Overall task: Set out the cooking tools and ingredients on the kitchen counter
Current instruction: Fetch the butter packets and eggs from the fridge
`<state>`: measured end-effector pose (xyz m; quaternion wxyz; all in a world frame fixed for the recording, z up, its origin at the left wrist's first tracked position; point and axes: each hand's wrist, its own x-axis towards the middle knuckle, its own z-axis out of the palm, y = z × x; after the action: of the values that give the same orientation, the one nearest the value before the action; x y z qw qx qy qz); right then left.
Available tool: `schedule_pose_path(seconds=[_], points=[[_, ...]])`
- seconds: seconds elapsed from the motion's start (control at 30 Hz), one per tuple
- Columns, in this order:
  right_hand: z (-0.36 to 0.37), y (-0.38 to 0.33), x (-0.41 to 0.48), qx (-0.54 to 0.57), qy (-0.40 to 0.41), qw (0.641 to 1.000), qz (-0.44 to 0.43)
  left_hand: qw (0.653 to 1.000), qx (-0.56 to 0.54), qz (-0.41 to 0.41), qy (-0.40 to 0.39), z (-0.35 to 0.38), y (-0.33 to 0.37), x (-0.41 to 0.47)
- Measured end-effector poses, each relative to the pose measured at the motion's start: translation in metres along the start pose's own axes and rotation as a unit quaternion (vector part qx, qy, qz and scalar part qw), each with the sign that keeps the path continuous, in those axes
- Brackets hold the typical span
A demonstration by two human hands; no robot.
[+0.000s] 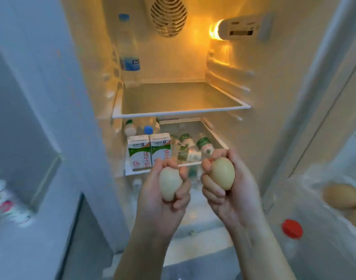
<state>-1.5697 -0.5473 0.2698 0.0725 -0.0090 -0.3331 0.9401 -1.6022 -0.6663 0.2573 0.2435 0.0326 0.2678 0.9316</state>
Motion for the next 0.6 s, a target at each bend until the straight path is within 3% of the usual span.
schedule_pose_path(seconds=[0.13, 0.33, 0.53, 0.6], points=[[0.009, 0.044, 0.003, 0.03, -0.018, 0.995, 0.09, 0.994, -0.039, 0.063, 0.075, -0.032, 0.017, -0.033], [0.047, 0.107, -0.008, -0.022, -0.097, 0.985, 0.143, 0.966, -0.093, 0.172, 0.168, -0.066, 0.061, -0.094], [0.116, 0.172, -0.035, -0.058, -0.214, 0.951, 0.216, 0.954, -0.081, 0.254, 0.14, -0.095, 0.117, -0.171], [0.133, 0.193, -0.045, -0.053, -0.241, 0.937, 0.247, 0.944, -0.041, 0.278, 0.173, -0.103, 0.13, -0.194]])
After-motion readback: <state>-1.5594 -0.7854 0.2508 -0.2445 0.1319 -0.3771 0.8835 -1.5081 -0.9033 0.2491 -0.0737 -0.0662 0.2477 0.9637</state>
